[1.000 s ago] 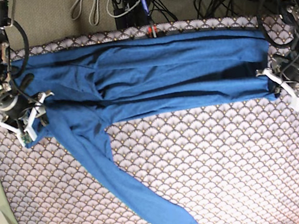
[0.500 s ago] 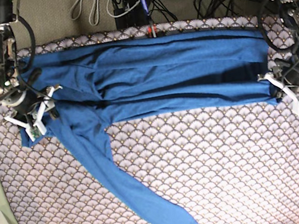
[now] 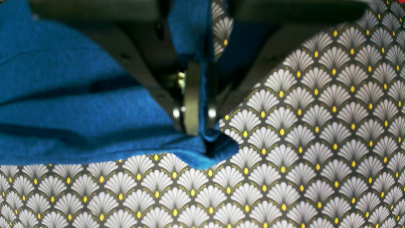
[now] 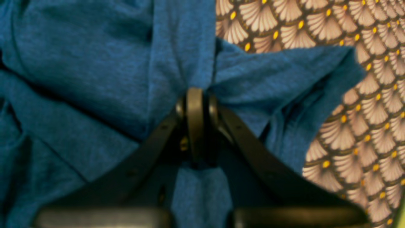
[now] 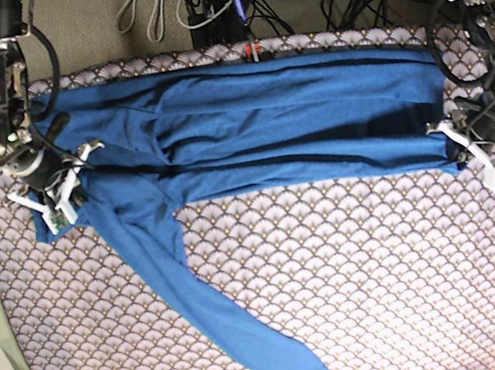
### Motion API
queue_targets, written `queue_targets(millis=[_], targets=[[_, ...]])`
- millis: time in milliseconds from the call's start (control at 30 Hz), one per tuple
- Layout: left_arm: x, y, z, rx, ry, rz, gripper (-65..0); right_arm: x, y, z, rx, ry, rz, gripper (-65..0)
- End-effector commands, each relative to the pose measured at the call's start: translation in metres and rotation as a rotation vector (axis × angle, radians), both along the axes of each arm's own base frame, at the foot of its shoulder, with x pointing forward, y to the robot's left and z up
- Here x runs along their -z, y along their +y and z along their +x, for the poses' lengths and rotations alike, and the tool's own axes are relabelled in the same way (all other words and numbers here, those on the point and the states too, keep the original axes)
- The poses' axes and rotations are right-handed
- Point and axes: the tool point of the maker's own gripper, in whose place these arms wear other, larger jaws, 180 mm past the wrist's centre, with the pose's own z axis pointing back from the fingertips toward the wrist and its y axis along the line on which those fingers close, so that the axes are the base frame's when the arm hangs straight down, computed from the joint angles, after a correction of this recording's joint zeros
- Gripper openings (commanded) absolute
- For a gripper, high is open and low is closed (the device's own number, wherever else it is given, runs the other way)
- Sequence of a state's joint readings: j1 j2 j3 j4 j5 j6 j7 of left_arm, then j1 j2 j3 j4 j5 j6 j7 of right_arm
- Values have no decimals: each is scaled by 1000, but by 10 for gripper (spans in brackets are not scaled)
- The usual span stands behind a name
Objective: Fold the T-shirt properly
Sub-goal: 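Hold the folded edges and smooth them flat with both grippers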
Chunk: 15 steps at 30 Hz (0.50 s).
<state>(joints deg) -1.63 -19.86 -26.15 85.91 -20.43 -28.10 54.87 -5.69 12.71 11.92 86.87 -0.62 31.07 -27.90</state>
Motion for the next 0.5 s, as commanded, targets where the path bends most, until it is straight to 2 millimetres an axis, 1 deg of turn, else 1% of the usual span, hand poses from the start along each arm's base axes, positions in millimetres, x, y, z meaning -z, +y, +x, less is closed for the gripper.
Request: queue_targets(millis=[0,167,267,400,467], targets=[[-16,5,10,-3,-52,10,-645,-16,-6,5,-4,-52,-12,-632],[-16,6,10,-4,-53,10,-645,-34,1,-5,-32,-93,-36,-632],[-17,6,10,2,-53,14,-645,-40,5,-14,-47,-104,-47,-632],[-16,8,9,3,-47,19,-645,-45,-3,-25,-26,-107,-64,-632],[-15,8,8,3,-45,19,-645,-44,-6,-33,-20,-98,-71,-632]])
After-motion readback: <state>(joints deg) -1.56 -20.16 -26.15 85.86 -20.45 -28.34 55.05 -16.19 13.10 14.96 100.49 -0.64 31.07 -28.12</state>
